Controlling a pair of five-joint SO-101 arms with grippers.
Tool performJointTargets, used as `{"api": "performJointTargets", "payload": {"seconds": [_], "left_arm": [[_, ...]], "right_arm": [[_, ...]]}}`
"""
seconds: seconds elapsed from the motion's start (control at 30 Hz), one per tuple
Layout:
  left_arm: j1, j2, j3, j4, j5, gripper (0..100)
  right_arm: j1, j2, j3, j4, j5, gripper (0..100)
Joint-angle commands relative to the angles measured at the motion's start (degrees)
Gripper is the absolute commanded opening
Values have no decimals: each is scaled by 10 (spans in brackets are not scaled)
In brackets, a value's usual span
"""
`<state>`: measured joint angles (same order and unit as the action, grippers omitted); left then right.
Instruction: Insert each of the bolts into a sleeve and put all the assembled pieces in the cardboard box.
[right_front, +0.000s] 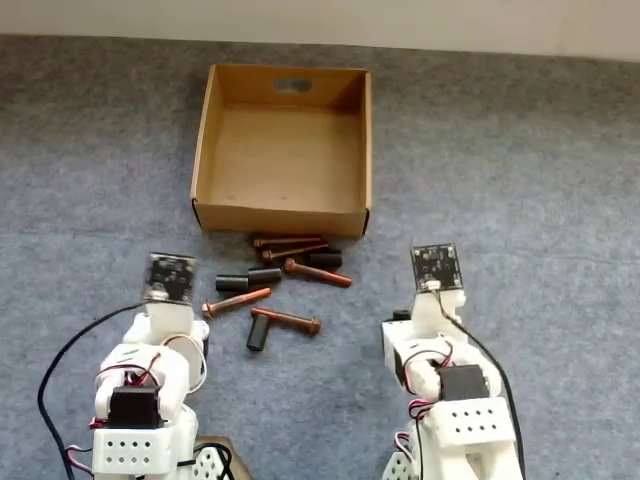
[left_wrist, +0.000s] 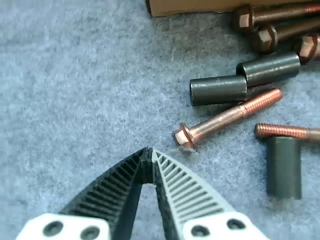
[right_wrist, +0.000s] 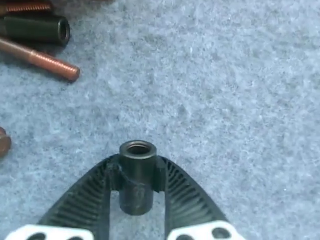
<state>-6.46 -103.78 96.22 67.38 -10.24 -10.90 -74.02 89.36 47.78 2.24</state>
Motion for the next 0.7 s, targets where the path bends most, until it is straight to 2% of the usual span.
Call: {"api": "performJointTargets", "payload": {"seconds": [0.0, 0.1, 0.2, 0.3, 0.5, 0.67], "left_arm": [[-21, -2, -2, -19, -116, 117], [-54, -2, -3, -44, -103, 188], [-87, -1, -14, -72, -55, 203], [-87, 0, -45, -74, -32, 204], [-81, 6, -136, -72, -33, 204], [-81, 104, -177, -57, -33, 204]], "right_arm": [[0, -8, 9, -27, -3, 5], [0, -8, 13, -29, -3, 5], [0, -8, 15, -29, -2, 5], [0, -8, 15, -29, -2, 5], [0, -8, 50, -72, -1, 5], [0, -8, 51, -73, -1, 5]]}}
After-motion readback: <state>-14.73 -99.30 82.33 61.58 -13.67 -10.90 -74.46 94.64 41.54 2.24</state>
